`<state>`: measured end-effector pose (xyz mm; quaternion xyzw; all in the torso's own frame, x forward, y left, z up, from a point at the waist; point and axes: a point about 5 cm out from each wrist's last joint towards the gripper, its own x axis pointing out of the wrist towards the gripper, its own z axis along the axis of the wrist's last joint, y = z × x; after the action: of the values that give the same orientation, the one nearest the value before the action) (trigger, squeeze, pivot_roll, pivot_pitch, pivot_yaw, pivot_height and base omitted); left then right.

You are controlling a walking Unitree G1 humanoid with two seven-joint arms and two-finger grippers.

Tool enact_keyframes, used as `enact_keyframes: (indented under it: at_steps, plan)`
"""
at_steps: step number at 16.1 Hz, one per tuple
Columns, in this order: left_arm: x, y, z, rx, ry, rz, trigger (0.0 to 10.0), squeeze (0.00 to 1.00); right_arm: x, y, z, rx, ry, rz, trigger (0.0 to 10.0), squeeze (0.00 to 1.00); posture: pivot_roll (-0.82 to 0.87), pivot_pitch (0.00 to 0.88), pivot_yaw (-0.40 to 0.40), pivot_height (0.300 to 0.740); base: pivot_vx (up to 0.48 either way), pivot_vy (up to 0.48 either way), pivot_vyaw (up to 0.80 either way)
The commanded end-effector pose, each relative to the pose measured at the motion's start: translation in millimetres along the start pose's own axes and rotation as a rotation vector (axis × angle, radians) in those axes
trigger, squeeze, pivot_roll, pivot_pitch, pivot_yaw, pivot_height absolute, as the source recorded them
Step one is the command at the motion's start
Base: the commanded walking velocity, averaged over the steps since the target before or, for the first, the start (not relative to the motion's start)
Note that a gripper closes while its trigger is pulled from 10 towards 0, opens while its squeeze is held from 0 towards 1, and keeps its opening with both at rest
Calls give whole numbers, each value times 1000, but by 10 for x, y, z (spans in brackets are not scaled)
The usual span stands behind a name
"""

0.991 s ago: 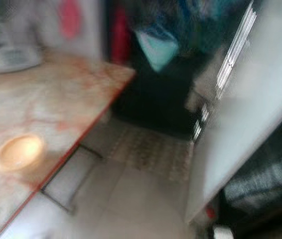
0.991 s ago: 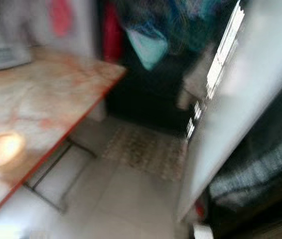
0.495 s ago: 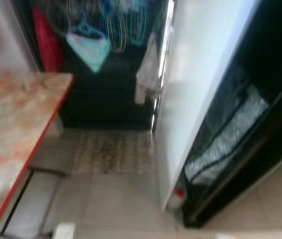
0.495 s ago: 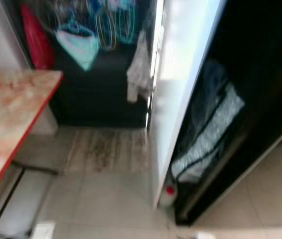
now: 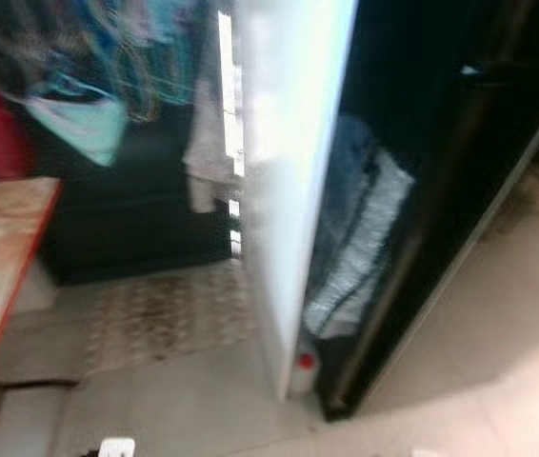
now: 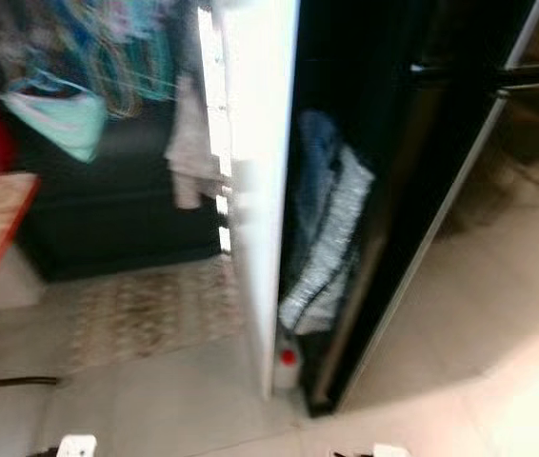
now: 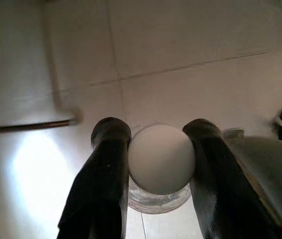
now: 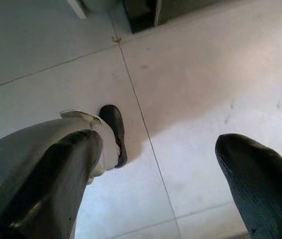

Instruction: Restocking fridge

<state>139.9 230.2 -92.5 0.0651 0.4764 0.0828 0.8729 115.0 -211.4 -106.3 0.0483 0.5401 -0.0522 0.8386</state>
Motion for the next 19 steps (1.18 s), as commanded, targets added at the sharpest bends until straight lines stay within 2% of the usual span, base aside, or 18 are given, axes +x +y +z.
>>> enact_keyframes:
  at_steps: [1,4,19]
  plan:
    - [-3,-11,-20,4,9,1,10000,0,-3,-29,19,2,-9,-10,10000,0,18,0,-14,740,0,0,-800]
    - [-6,-27,-31,2,12,-1,10000,0,-4,-37,20,3,-11,-13,10000,0,16,0,-15,740,0,0,-800]
    - [-7,-38,-38,-15,15,5,10000,0,-4,-38,50,6,-34,-10,10000,0,31,0,-25,740,0,0,0]
